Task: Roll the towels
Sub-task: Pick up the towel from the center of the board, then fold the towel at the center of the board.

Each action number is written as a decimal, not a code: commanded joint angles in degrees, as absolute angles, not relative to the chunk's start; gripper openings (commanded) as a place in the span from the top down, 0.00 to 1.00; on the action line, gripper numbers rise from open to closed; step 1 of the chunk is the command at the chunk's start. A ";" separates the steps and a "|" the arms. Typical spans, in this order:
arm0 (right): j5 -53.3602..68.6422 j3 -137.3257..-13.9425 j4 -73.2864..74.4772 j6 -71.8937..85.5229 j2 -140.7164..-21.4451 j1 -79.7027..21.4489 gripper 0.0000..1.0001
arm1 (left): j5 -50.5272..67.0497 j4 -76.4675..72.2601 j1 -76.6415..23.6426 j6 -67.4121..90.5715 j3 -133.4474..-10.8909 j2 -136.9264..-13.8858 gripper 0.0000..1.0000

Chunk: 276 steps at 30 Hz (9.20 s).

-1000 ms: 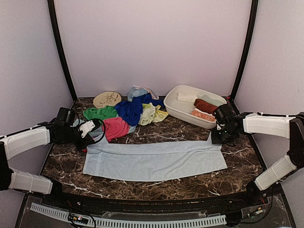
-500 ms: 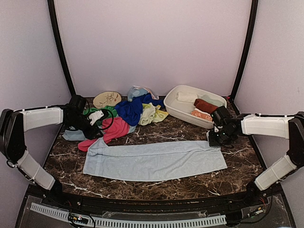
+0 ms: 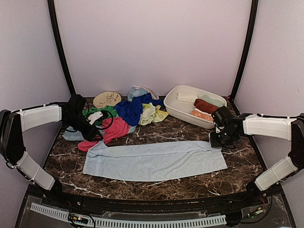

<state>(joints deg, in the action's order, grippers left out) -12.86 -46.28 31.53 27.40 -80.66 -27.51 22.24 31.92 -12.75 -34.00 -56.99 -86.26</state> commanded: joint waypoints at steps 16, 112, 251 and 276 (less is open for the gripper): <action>-12.04 -57.44 37.71 22.84 -81.03 -23.25 0.54 | 18.73 30.93 -15.52 -29.78 -57.35 -90.87 0.81; 2.84 -51.81 28.31 22.29 -86.89 -21.69 1.00 | 9.86 21.80 -3.85 -24.79 -52.77 -75.24 1.00; -5.19 -66.73 32.94 16.01 -82.99 -13.38 1.00 | 19.75 31.20 -3.41 -24.66 -69.21 -85.13 1.00; -8.90 -62.62 28.33 18.63 -83.98 -18.57 1.00 | 20.84 32.91 -3.41 -25.67 -65.29 -81.84 1.00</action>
<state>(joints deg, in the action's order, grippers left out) -8.23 -59.86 31.94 19.49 -82.91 -18.74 20.56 30.57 -3.68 -26.50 -61.49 -79.79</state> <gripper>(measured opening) 0.035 0.010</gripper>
